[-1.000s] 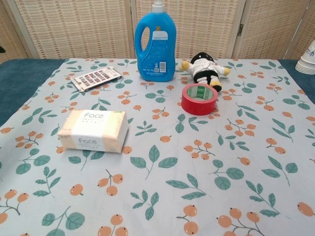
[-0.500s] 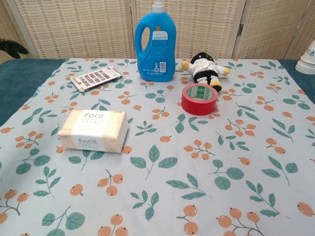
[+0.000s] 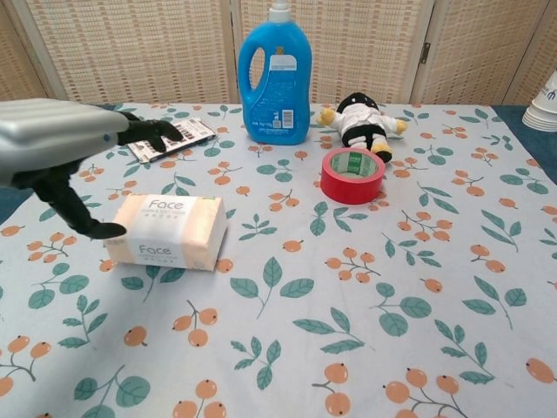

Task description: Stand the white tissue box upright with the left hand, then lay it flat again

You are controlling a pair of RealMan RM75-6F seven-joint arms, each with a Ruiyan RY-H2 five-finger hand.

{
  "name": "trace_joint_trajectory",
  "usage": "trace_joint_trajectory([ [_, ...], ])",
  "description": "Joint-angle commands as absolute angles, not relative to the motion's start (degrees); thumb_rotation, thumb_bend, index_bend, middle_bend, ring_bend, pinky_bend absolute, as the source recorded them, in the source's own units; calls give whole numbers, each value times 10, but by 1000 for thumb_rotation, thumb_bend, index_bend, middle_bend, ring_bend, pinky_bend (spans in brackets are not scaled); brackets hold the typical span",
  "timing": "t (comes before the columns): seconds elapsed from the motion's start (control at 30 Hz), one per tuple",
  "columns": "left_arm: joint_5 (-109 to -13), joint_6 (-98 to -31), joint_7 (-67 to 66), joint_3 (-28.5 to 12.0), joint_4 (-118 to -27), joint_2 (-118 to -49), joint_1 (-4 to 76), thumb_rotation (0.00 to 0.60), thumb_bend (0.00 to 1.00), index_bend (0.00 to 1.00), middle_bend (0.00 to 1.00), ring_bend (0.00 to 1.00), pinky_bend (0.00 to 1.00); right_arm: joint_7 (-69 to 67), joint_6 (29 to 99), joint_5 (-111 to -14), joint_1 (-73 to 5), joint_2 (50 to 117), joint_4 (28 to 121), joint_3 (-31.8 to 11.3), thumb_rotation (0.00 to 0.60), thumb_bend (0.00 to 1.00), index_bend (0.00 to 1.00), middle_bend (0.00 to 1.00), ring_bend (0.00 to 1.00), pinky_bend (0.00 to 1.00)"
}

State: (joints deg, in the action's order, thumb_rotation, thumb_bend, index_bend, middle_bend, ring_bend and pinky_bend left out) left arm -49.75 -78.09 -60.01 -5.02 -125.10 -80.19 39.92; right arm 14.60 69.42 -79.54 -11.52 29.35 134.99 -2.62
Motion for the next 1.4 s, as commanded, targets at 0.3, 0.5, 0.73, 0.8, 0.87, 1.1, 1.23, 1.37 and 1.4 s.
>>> trace_joint_trajectory([
  [0.3, -441, -864, -662, -85, -1144, -940, 433, 600, 222, 0, 127, 0, 89, 153, 687, -778, -121, 296, 1350, -28, 600, 54, 202, 180, 0, 0],
  [0.5, -414, -911, -680, -108, -1116, -981, 432, 600, 218, 0, 124, 0, 61, 159, 682, -768, -126, 298, 1350, -29, 600, 54, 202, 180, 0, 0],
  [0.73, -394, -943, -695, -124, -1083, -1030, 435, 600, 218, 0, 122, 0, 46, 166, 679, -758, -129, 301, 1350, -29, 600, 54, 202, 179, 0, 0],
  [0.8, -382, -941, -697, -130, -1084, -1035, 435, 600, 217, 0, 121, 0, 44, 166, 679, -755, -131, 301, 1350, -30, 600, 54, 202, 179, 0, 0],
  [0.87, -376, -938, -694, -134, -1083, -1040, 435, 600, 215, 0, 120, 0, 44, 166, 678, -753, -132, 301, 1350, -31, 600, 54, 202, 179, 0, 0],
  [1.1, -377, -928, -693, -132, -1073, -1054, 441, 600, 216, 0, 119, 0, 44, 165, 678, -749, -133, 300, 1350, -31, 600, 54, 202, 180, 0, 0],
  [1.23, -374, -923, -698, -132, -1066, -1063, 445, 600, 216, 0, 118, 0, 44, 161, 679, -749, -133, 298, 1350, -31, 600, 54, 202, 179, 0, 0],
  [1.37, -375, -921, -698, -131, -1061, -1068, 447, 600, 213, 0, 117, 0, 43, 160, 678, -749, -133, 298, 1350, -31, 600, 54, 202, 179, 0, 0],
  [1.4, -375, -919, -698, -130, -1057, -1070, 448, 600, 212, 0, 117, 0, 43, 159, 678, -749, -133, 297, 1350, -31, 600, 54, 202, 180, 0, 0],
])
